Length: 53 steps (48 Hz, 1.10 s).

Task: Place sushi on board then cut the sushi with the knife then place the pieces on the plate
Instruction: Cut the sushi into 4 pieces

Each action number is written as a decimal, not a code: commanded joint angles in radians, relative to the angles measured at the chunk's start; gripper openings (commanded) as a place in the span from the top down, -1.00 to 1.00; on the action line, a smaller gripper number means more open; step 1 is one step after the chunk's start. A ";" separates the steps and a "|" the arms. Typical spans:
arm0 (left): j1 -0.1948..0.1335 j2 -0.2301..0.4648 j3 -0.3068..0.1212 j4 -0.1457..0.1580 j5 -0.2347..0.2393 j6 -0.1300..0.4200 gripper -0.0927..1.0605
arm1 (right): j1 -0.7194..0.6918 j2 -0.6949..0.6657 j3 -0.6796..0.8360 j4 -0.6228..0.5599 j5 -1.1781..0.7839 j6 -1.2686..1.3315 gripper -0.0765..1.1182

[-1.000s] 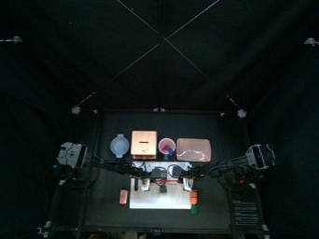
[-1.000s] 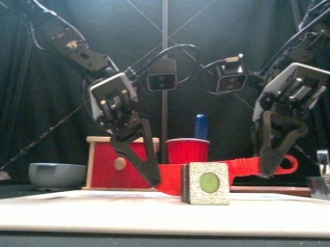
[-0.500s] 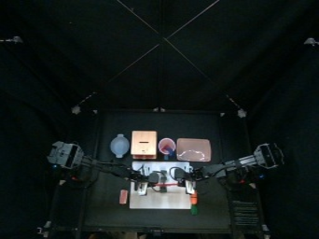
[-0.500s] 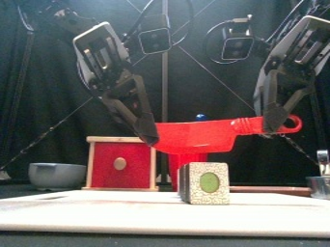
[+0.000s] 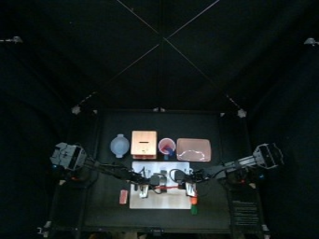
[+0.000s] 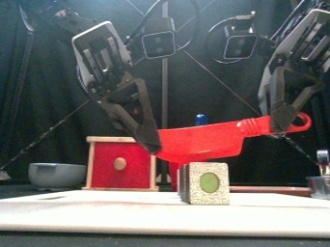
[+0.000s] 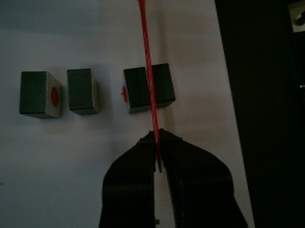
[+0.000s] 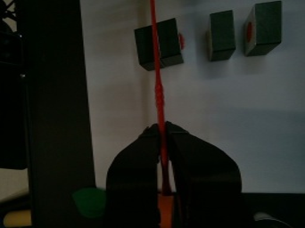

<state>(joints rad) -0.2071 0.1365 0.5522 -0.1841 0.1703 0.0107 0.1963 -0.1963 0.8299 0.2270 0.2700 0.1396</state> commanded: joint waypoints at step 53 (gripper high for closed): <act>-0.026 0.061 -0.021 -0.071 -0.006 -0.002 0.08 | 0.060 0.103 -0.020 0.081 -0.040 0.005 0.19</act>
<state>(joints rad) -0.2194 0.2163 0.5492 -0.2500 0.1626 0.0123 0.2362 -0.0752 0.8314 0.2945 0.2316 0.1427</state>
